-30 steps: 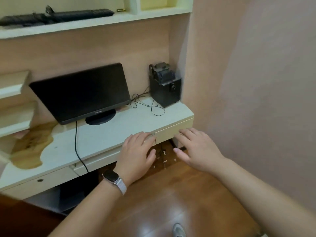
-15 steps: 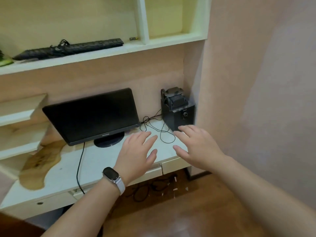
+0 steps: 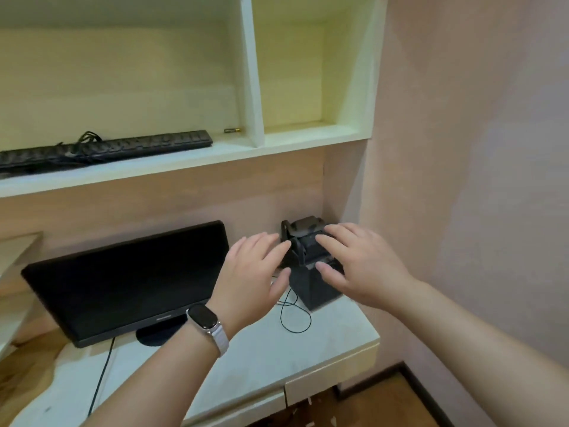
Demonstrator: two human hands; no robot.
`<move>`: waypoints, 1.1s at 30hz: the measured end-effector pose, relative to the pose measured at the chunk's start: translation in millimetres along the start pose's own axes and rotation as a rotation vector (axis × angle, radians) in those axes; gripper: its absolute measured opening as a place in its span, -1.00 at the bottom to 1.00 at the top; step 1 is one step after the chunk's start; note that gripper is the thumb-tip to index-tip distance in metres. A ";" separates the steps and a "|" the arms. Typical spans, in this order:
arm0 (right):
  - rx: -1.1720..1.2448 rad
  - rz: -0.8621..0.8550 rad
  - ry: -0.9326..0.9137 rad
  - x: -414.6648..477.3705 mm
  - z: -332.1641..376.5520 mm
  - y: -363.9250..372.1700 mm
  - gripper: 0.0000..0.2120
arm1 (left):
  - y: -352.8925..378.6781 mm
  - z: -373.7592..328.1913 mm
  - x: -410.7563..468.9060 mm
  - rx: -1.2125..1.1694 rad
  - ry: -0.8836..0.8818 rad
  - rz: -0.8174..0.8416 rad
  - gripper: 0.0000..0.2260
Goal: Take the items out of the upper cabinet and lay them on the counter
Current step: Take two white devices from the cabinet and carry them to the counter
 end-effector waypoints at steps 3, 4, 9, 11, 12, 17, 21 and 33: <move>-0.052 0.012 0.013 34.0 -14.1 1.6 -0.52 | -0.1 18.4 38.9 -0.014 0.038 -0.043 -0.62; -0.070 0.014 0.015 45.8 -19.2 2.0 -0.51 | -0.9 24.3 52.4 -0.018 0.048 -0.057 -0.62; -0.135 -0.050 0.056 104.5 -43.4 -8.6 -0.48 | -15.9 49.4 122.2 -0.048 0.128 -0.120 -0.59; -0.150 -0.103 0.069 124.8 -54.0 -16.5 -0.49 | -27.3 56.9 148.5 -0.076 0.127 -0.181 -0.58; -0.162 -0.135 0.080 137.4 -62.0 -20.9 -0.49 | -33.3 61.0 163.7 -0.093 0.129 -0.211 -0.58; -0.205 -0.210 0.123 194.0 -110.5 -46.1 -0.47 | -57.1 64.7 232.5 -0.087 0.181 -0.298 -0.57; -0.215 -0.284 0.105 235.8 -147.9 -67.5 -0.43 | -73.8 58.2 277.6 -0.017 0.224 -0.348 -0.57; 0.104 -0.345 0.060 384.6 -209.3 -132.1 -0.54 | -171.9 16.6 427.6 0.057 0.130 -0.360 -0.60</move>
Point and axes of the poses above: each hand's wrist, its own x-axis towards the middle knuckle, its own y-axis out of the palm, z = x × y, the point moved 2 cm from there along x, towards the middle knuckle, and after that the axes turned 11 degrees about -x, right-handed, at the moved point
